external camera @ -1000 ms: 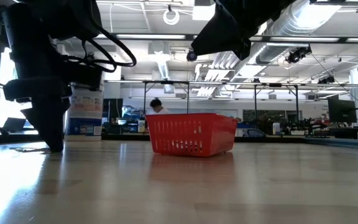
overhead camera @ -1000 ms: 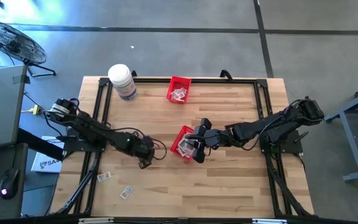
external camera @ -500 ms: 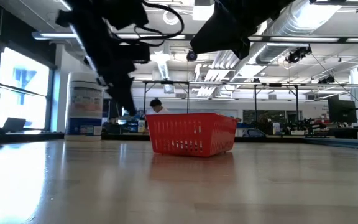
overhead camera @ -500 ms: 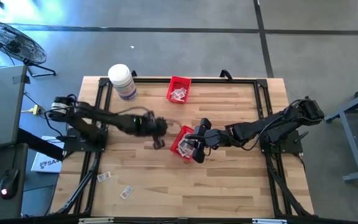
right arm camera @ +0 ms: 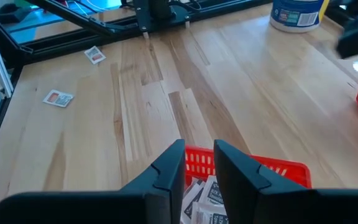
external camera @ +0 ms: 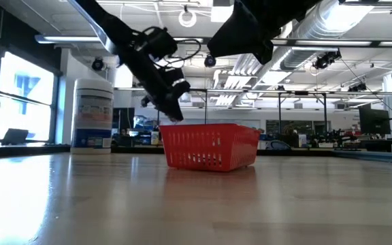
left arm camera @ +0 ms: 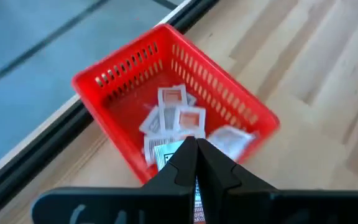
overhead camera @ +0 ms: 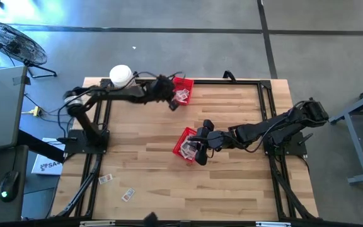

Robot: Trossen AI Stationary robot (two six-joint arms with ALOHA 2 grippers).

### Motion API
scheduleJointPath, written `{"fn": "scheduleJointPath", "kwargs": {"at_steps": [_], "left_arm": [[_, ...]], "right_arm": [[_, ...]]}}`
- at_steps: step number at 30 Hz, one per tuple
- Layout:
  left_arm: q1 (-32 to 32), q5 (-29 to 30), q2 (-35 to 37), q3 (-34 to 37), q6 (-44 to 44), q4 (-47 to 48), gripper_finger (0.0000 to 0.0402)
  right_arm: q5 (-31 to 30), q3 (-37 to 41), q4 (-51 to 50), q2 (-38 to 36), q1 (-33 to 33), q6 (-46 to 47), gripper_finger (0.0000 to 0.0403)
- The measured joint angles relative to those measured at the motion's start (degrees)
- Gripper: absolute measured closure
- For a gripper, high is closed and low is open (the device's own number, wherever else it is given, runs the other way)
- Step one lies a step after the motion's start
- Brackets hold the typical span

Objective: Pick & Place First Aid Supplies
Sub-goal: Put the white ointment pack into the top red bin

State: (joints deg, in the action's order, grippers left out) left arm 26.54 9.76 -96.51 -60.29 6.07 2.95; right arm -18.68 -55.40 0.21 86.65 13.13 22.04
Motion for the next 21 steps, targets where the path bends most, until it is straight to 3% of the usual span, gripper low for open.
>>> {"fn": "scheduleJointPath", "kwargs": {"at_steps": [4,10,21], "left_arm": [[2.9,-4.2,-4.8,-5.6,0.2,0.3,0.0401],[4.0,-4.5,-9.8,-11.4,0.2,-0.1,0.0401],[3.9,-0.2,-12.4,-12.3,7.4,0.1,0.0383]], "right_arm": [[0.0,0.0,0.1,0.0,0.0,0.0,0.0324],[-0.1,0.0,0.1,0.0,0.0,0.0,0.0324],[0.0,0.0,0.2,0.0,0.0,0.0,0.0324]]}}
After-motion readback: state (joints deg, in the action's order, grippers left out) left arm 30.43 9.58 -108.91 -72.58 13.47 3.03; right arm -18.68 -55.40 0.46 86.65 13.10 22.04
